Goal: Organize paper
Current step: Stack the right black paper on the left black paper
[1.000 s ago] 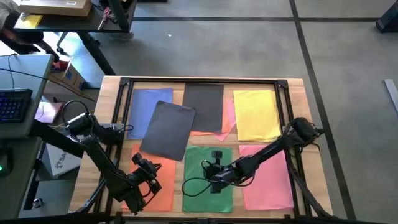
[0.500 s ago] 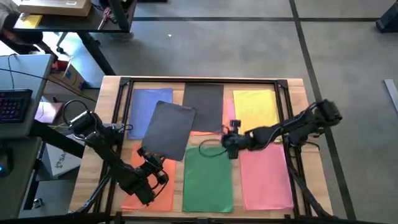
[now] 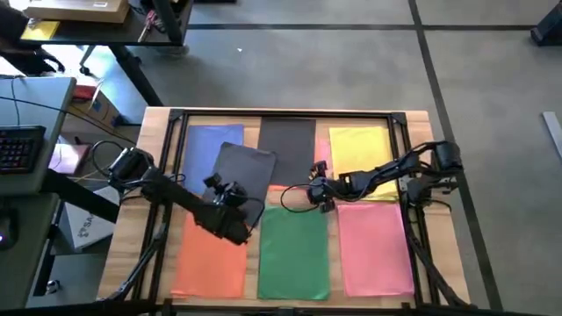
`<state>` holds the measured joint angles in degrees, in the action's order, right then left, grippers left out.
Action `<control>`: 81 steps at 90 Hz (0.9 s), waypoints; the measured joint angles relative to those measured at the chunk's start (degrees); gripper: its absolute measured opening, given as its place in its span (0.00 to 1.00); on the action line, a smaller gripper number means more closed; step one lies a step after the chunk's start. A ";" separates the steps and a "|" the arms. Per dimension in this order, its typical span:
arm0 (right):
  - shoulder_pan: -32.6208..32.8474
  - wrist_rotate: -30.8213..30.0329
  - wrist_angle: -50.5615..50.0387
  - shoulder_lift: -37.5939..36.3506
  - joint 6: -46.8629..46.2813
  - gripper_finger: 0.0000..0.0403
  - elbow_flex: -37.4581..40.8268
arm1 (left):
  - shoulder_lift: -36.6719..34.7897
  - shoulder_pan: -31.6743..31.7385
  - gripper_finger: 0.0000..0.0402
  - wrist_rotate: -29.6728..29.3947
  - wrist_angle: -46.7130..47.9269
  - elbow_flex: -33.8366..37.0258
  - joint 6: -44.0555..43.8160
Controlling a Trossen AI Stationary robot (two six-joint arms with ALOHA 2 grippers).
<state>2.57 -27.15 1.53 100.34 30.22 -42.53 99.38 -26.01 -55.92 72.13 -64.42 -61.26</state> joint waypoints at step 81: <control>-0.02 2.38 -10.89 0.08 -5.27 0.05 -8.72 | 0.01 -3.86 0.03 0.33 -3.27 0.00 -1.00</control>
<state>2.55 -24.77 -9.36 100.42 24.95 -51.24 99.39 -29.87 -55.59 68.87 -64.42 -62.27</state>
